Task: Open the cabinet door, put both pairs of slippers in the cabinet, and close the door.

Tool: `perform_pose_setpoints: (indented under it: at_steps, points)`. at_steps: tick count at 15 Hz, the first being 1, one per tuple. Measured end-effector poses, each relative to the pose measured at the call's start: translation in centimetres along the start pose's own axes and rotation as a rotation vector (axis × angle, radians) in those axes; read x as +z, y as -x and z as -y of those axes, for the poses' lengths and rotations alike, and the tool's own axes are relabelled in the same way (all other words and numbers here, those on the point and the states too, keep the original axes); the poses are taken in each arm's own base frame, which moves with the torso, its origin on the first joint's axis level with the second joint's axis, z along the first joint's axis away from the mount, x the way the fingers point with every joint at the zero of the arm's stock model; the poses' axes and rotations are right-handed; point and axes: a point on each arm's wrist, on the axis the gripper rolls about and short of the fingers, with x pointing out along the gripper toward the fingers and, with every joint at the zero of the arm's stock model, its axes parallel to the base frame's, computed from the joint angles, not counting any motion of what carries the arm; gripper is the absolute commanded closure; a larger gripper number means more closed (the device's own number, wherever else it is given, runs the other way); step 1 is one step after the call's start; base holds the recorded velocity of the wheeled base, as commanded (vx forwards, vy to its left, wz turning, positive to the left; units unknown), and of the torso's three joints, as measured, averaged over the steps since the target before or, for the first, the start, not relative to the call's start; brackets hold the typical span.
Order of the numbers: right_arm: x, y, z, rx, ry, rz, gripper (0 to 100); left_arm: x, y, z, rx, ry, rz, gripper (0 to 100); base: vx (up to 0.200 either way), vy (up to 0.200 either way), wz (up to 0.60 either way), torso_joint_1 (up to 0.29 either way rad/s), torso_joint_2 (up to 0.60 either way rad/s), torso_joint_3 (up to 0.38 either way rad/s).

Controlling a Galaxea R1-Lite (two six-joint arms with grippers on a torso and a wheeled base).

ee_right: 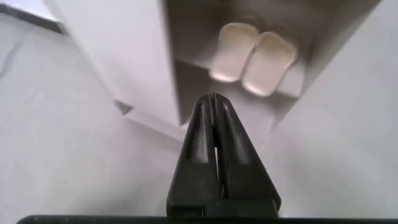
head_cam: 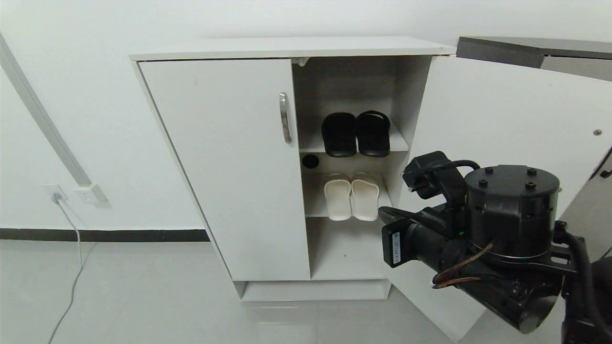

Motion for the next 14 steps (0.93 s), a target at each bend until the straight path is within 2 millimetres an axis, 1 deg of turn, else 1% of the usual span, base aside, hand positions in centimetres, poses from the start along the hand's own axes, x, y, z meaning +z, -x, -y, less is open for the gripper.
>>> perform_pose_setpoints:
  at_steps: [4,14]
  points:
    - [-0.8,-0.4,0.1,-0.007,0.013,-0.022,100,0.0,0.0,0.0,0.0,0.001,0.0,100,0.0,0.0,0.0,0.0,0.0,0.0]
    - [-1.5,-0.9,-0.1,-0.007,0.043,-0.047,100,0.0,0.0,0.0,0.0,0.003,0.0,100,0.0,0.0,0.0,0.0,0.0,0.0]
